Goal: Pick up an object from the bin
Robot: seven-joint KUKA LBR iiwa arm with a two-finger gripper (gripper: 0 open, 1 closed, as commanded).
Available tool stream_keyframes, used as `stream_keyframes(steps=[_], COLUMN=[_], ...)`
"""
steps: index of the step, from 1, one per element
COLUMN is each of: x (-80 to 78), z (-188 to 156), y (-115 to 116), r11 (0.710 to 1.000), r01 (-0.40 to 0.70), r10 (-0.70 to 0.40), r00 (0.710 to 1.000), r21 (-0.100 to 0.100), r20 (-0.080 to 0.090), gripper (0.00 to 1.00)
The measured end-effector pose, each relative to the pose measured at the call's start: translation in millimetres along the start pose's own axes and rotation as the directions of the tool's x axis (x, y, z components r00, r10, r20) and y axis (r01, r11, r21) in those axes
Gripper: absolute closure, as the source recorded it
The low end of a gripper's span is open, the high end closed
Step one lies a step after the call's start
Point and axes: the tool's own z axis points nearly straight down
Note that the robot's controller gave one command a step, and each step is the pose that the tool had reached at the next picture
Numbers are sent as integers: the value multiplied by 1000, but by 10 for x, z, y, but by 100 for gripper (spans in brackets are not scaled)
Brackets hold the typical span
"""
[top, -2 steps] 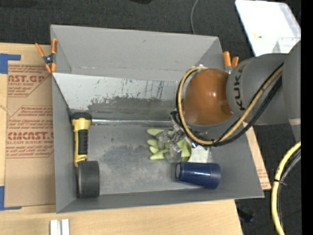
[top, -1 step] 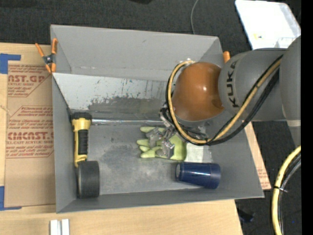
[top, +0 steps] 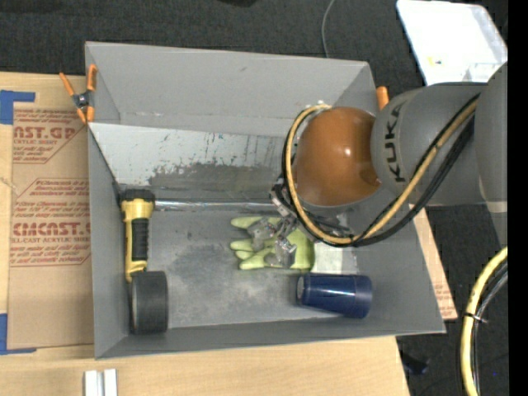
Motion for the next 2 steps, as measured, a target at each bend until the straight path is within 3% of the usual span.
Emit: stream_keyframes(steps=[1, 2], x=[-30, 78], z=[100, 145], y=[-187, -132], r11=[975, 943], r01=[221, 332], r10=[-221, -332], r00=[975, 943], r21=[2, 2], r20=[1, 2], gripper=[100, 100])
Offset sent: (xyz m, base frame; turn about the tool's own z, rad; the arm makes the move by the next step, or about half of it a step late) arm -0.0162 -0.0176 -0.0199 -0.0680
